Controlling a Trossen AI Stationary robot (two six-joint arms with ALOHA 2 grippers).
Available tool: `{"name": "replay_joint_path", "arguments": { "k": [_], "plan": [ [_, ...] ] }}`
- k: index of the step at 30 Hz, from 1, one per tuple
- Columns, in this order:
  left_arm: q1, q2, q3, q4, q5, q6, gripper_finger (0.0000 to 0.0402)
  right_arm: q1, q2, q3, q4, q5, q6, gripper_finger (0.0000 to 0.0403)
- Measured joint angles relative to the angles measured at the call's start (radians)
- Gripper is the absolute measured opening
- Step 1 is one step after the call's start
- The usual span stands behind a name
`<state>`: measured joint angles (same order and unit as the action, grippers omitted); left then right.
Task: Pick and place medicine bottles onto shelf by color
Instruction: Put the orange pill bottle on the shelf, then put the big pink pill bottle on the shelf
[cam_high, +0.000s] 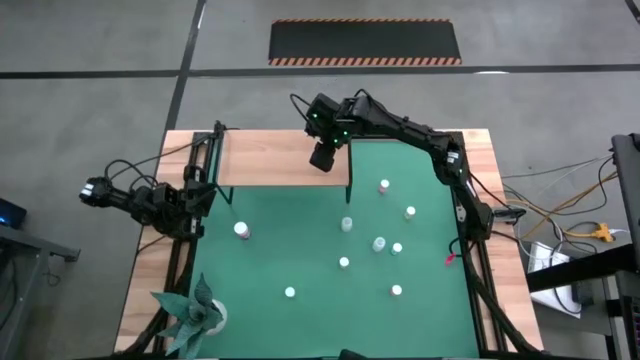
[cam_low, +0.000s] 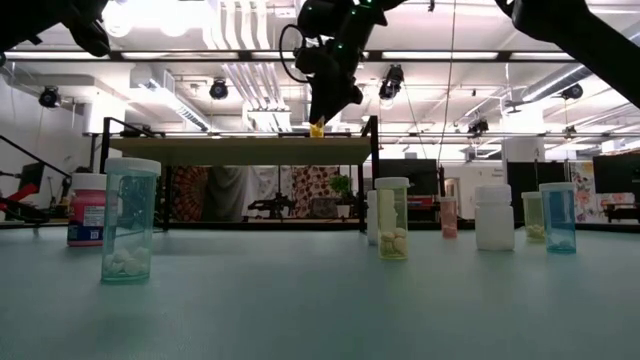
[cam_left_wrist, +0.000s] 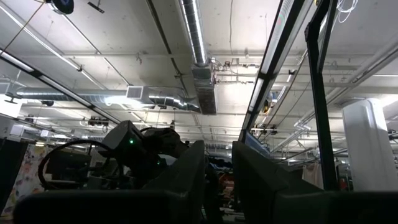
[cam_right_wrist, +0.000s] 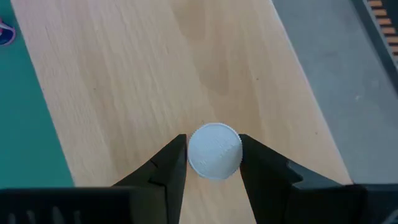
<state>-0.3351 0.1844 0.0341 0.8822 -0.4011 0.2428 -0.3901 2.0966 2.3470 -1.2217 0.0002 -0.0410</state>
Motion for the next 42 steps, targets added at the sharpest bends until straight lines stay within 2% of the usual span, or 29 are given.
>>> {"name": "replay_joint_path", "arguments": {
  "k": [8,14,17,21,25,29,33,38,42],
  "plan": [
    [0.000,0.000,0.000,0.000,0.000,0.000,0.0065,0.001,-0.022,0.000,-0.003,0.001,0.013,0.0199],
    [0.000,0.003,0.000,-0.010,0.000,-0.003,0.0065,0.042,-0.126,-0.004,-0.062,0.003,0.021,0.0203],
    [0.000,0.013,-0.006,-0.010,0.000,-0.027,0.0065,0.096,-0.193,-0.049,-0.029,0.002,-0.013,0.0197],
    [0.000,0.036,-0.007,-0.010,0.000,-0.028,0.0065,0.171,-0.324,-0.230,0.093,-0.001,-0.086,0.0188],
    [0.000,0.052,0.002,0.036,0.000,-0.012,0.0065,0.202,-0.497,-0.526,0.300,-0.004,-0.121,0.0180],
    [0.000,0.054,0.010,0.141,0.001,0.070,0.0065,0.234,-0.669,-0.824,0.504,-0.008,-0.154,0.0173],
    [0.000,0.053,0.009,0.218,0.002,0.186,0.0065,0.251,-0.810,-1.083,0.714,-0.053,-0.201,0.0167],
    [0.001,0.058,0.019,0.377,0.010,0.233,0.0065,0.239,-0.937,-1.306,1.012,-0.083,-0.274,0.0159],
    [0.001,0.080,0.035,0.442,0.132,0.127,0.0065,0.227,-0.989,-1.427,1.329,-0.218,-0.238,0.0148]
  ]
}}
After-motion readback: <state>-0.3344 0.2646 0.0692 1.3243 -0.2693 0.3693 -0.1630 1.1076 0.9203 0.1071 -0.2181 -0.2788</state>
